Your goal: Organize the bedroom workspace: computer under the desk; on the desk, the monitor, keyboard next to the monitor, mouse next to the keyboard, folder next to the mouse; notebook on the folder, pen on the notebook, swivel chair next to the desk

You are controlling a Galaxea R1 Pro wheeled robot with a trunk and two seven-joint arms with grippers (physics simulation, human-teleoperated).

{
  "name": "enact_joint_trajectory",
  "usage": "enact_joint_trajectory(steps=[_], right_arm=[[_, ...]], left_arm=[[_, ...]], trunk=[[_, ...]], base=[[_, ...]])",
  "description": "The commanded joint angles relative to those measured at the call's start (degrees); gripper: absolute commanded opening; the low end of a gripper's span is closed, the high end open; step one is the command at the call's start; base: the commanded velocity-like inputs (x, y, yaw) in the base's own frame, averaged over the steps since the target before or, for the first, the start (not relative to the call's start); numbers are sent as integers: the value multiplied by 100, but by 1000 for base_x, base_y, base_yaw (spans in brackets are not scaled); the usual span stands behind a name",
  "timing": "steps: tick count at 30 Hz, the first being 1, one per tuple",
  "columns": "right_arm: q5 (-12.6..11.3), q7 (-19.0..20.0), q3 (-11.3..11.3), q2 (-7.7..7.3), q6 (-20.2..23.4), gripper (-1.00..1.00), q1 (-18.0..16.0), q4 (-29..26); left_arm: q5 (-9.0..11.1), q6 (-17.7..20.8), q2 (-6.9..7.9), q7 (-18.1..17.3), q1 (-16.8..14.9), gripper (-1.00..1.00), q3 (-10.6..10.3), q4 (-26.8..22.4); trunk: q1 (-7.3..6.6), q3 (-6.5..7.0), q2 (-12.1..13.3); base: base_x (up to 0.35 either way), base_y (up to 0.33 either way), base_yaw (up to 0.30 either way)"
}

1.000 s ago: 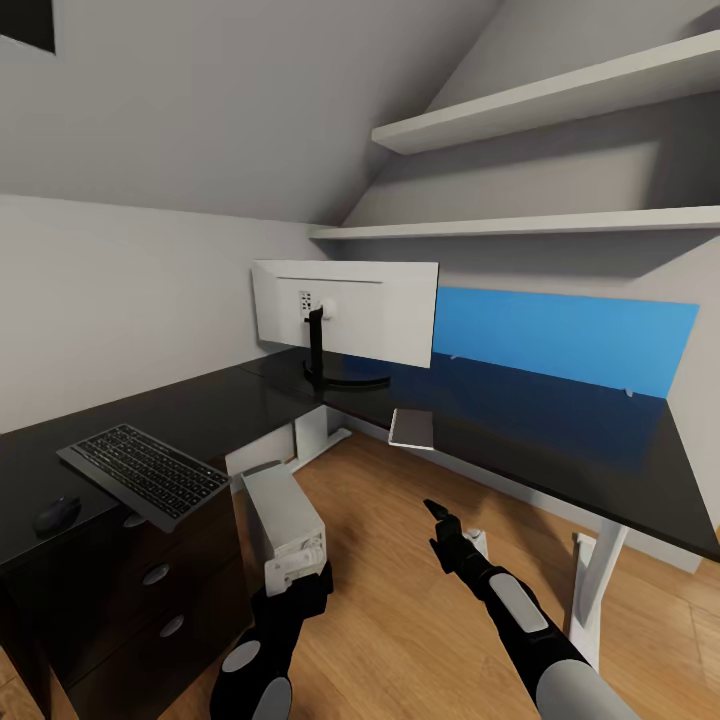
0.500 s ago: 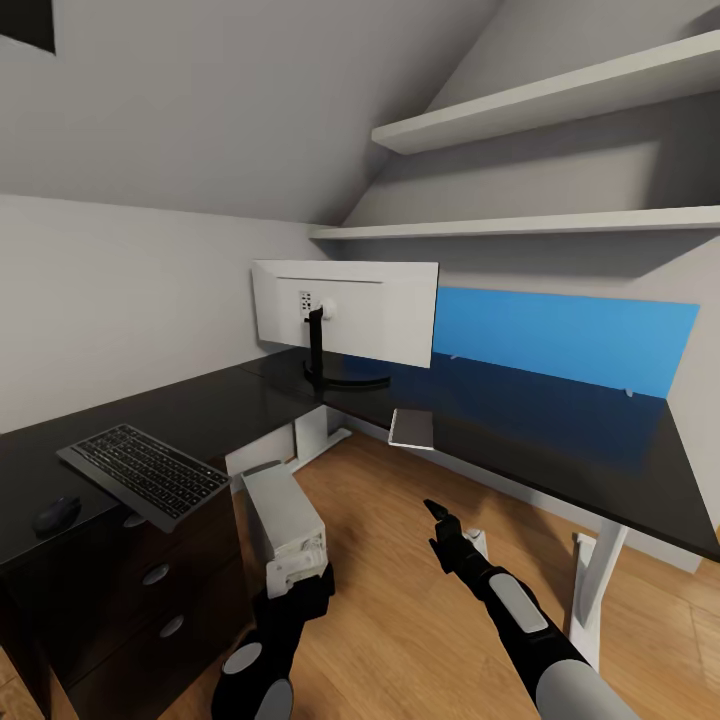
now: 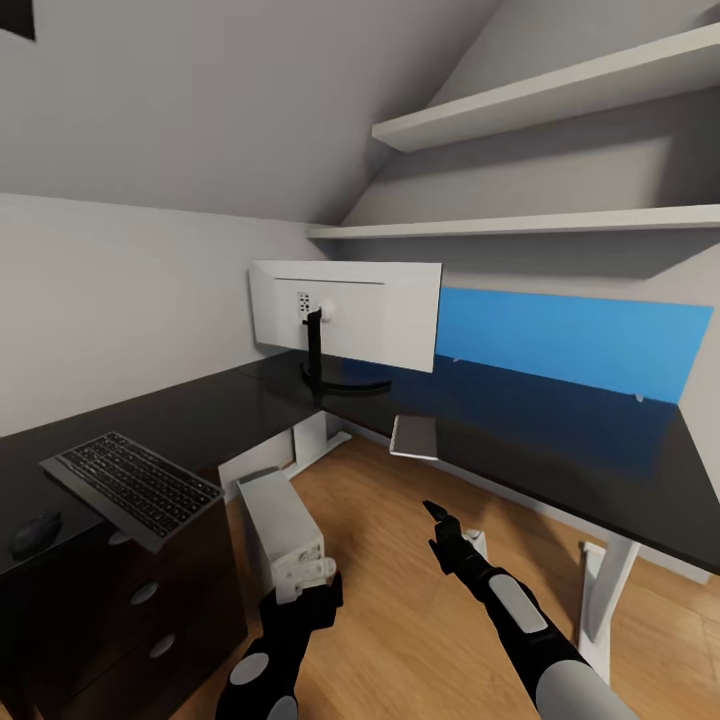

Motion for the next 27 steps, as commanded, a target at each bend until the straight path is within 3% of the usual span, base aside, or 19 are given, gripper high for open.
enact_joint_trajectory(steps=[1,8,27], right_arm=[[-37,5,-37,7,50,100,-4,4],[-38,4,-33,20,45,100,-4,30],[-34,6,-37,7,47,100,-4,34]], left_arm=[[46,13,2,48,-5,100,-9,-7],[48,13,26,51,-5,100,-12,-7],[58,20,32,41,-5,100,-21,-7]], trunk=[[1,-6,-3],[1,-6,-3],[1,-6,-3]], base=[[155,0,0],[200,0,0],[88,0,0]])
